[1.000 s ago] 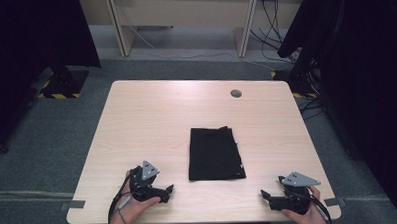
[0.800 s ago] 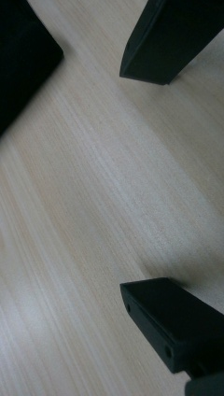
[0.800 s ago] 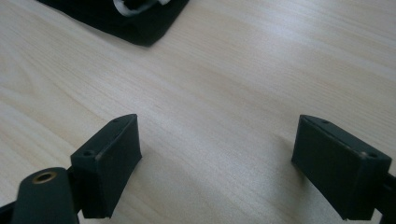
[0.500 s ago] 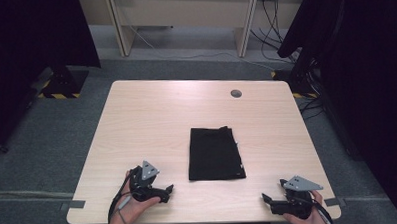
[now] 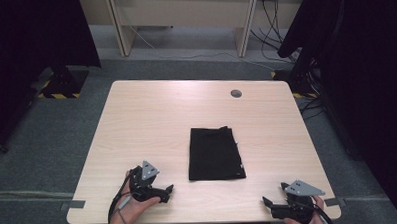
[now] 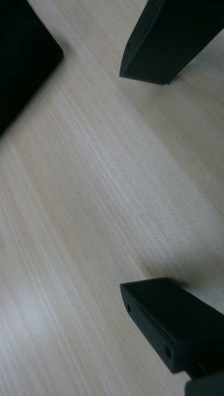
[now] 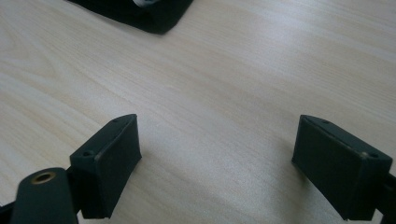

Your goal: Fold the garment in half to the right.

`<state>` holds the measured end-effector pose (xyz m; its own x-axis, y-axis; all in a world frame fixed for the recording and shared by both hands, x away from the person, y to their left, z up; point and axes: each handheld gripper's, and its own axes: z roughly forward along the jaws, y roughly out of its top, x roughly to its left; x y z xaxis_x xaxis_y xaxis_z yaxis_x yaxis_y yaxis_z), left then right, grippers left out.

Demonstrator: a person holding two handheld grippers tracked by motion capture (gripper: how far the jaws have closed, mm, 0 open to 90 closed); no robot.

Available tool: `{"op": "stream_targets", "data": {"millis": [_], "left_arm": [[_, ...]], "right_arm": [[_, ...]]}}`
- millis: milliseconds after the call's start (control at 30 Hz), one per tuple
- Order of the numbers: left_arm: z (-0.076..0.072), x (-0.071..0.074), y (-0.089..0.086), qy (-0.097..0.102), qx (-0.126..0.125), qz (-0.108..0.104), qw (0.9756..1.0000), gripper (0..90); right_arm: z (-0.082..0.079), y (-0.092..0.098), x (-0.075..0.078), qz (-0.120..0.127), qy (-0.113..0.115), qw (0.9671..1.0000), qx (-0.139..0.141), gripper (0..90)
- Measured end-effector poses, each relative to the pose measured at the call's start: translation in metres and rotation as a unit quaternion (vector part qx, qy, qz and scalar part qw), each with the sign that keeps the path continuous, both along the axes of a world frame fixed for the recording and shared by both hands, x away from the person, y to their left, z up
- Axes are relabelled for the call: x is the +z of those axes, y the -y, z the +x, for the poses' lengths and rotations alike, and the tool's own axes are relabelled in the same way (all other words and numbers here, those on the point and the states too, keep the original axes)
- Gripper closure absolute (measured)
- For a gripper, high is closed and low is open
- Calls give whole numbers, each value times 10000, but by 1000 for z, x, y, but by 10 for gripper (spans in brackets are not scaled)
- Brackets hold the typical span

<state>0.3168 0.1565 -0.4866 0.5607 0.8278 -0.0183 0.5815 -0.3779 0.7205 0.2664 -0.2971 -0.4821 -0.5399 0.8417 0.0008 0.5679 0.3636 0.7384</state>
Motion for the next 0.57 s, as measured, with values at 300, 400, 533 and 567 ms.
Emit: {"op": "stream_targets", "data": {"millis": [300,400,533,567], "left_arm": [[0,0,0,0,0,0,10000,0],[0,0,0,0,-1,2,10000,0],[0,0,0,0,0,2,10000,0],[0,0,0,-1,1,0,10000,0]], "right_arm": [[-4,1,-1,25,33,10000,-15,155],[-4,1,-1,27,27,10000,-16,154],[-5,1,-1,26,31,10000,-13,154],[-4,1,-1,22,35,10000,-12,153]]}}
